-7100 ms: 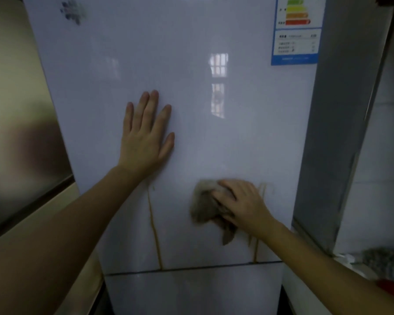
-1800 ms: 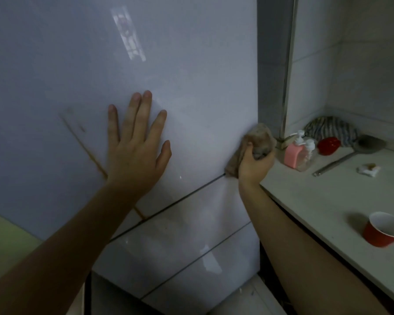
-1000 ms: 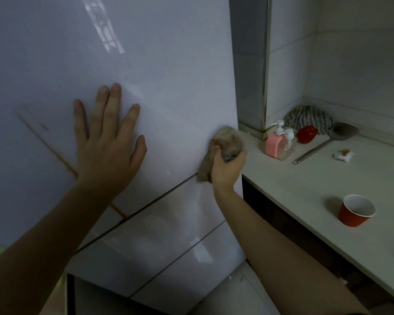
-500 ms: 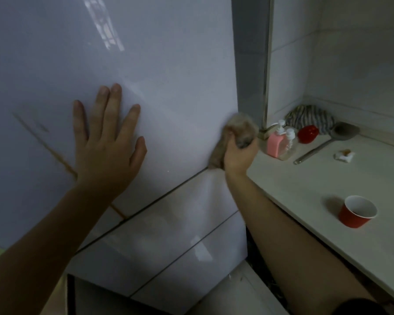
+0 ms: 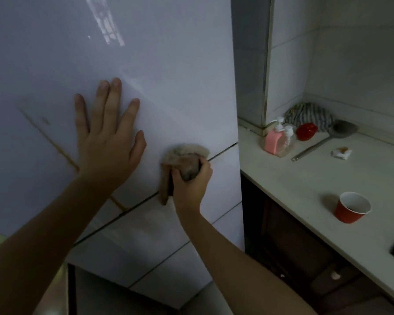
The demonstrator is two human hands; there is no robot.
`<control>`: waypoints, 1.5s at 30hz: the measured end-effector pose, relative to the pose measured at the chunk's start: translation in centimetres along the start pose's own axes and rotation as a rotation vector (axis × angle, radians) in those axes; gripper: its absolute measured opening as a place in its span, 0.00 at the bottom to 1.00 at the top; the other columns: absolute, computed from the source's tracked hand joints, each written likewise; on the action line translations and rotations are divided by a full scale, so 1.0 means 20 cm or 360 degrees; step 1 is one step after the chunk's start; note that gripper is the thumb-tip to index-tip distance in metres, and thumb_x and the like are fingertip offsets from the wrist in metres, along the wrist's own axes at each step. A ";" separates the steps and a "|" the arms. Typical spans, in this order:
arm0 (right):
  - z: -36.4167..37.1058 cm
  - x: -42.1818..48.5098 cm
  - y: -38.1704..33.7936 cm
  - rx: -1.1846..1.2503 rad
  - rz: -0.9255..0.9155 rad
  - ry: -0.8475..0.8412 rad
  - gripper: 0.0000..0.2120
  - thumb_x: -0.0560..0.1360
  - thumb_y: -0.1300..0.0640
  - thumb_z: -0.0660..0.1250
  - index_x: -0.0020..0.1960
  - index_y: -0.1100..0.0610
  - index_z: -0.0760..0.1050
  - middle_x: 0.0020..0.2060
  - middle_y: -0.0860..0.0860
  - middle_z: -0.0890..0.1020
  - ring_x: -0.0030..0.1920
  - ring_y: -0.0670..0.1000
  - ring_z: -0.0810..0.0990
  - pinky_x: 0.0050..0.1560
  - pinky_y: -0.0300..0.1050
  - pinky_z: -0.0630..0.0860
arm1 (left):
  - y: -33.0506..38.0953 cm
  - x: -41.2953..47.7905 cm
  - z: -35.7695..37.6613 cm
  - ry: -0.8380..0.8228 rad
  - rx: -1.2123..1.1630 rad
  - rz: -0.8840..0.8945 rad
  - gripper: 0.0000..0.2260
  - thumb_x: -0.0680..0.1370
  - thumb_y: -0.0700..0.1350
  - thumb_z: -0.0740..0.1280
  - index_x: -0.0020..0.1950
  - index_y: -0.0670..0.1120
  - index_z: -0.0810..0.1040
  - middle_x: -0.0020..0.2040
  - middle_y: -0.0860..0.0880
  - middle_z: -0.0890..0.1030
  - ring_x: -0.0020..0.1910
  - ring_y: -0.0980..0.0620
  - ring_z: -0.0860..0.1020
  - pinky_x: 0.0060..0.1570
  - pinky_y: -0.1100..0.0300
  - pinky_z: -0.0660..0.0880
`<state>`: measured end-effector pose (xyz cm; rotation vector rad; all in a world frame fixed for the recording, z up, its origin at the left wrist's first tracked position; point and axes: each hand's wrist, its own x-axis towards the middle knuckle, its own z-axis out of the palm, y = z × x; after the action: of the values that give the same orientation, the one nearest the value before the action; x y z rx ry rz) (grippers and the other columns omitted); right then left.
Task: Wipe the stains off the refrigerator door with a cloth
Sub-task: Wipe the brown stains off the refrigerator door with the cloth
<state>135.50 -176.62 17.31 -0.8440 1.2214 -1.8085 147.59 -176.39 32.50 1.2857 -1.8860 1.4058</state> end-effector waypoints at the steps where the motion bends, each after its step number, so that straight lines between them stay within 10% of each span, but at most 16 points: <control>1: 0.00 0.01 0.00 0.0011 0.0006 -0.0012 0.30 0.70 0.54 0.76 0.68 0.48 0.67 0.60 0.46 0.72 0.63 0.47 0.74 0.67 0.44 0.74 | 0.00 0.00 0.00 -0.0001 -0.0009 0.0001 0.23 0.82 0.51 0.57 0.76 0.45 0.68 0.82 0.40 0.58 0.82 0.41 0.54 0.80 0.39 0.44; 10: -0.17 0.60 -0.29 -0.0099 -0.0120 0.0408 0.33 0.72 0.58 0.78 0.73 0.64 0.69 0.65 0.59 0.76 0.68 0.59 0.74 0.73 0.51 0.69 | 0.01 0.01 -0.01 -0.0005 -0.0012 0.0000 0.23 0.82 0.51 0.58 0.75 0.45 0.69 0.81 0.39 0.60 0.82 0.40 0.57 0.80 0.38 0.46; 20: -0.02 0.13 -0.24 -0.0250 -0.0514 -0.0315 0.31 0.69 0.57 0.78 0.68 0.49 0.69 0.61 0.45 0.69 0.63 0.43 0.72 0.68 0.37 0.72 | 0.01 0.01 -0.02 -0.0064 0.0023 0.0005 0.23 0.82 0.52 0.57 0.75 0.44 0.69 0.82 0.39 0.59 0.82 0.41 0.56 0.80 0.36 0.48; 26: -0.11 0.42 -0.45 -0.0247 -0.0534 -0.0124 0.31 0.69 0.63 0.78 0.69 0.59 0.71 0.62 0.56 0.73 0.63 0.51 0.74 0.68 0.47 0.73 | 0.00 0.02 -0.04 -0.0108 0.0056 0.0025 0.23 0.82 0.51 0.57 0.76 0.45 0.69 0.81 0.38 0.60 0.81 0.40 0.57 0.79 0.35 0.52; 31: -0.11 0.71 -0.71 -0.0239 -0.0659 0.0048 0.32 0.70 0.61 0.77 0.72 0.59 0.70 0.61 0.56 0.73 0.60 0.48 0.74 0.60 0.27 0.66 | 0.05 0.03 -0.07 -0.0157 0.0037 -0.0054 0.23 0.81 0.50 0.59 0.75 0.43 0.70 0.80 0.37 0.61 0.81 0.38 0.59 0.77 0.33 0.54; 40: -0.06 0.45 -0.53 -0.0719 -0.1205 -0.0744 0.32 0.69 0.51 0.77 0.70 0.54 0.70 0.66 0.53 0.70 0.65 0.54 0.72 0.65 0.54 0.75 | 0.05 0.08 -0.19 -0.0364 0.0067 -0.0068 0.26 0.81 0.52 0.60 0.76 0.42 0.69 0.80 0.34 0.60 0.80 0.36 0.60 0.76 0.33 0.58; 45: -0.10 0.57 -0.61 -0.0693 -0.1228 -0.0764 0.33 0.69 0.51 0.75 0.71 0.50 0.70 0.64 0.48 0.68 0.65 0.51 0.70 0.65 0.54 0.76 | -0.04 0.15 -0.32 -0.0370 0.0125 -0.0226 0.25 0.82 0.52 0.58 0.76 0.41 0.69 0.80 0.34 0.60 0.80 0.36 0.59 0.77 0.35 0.58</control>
<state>125.45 -182.94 29.33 -2.0855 1.0421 -1.7266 145.90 -171.82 37.58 1.6491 -1.8569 1.3164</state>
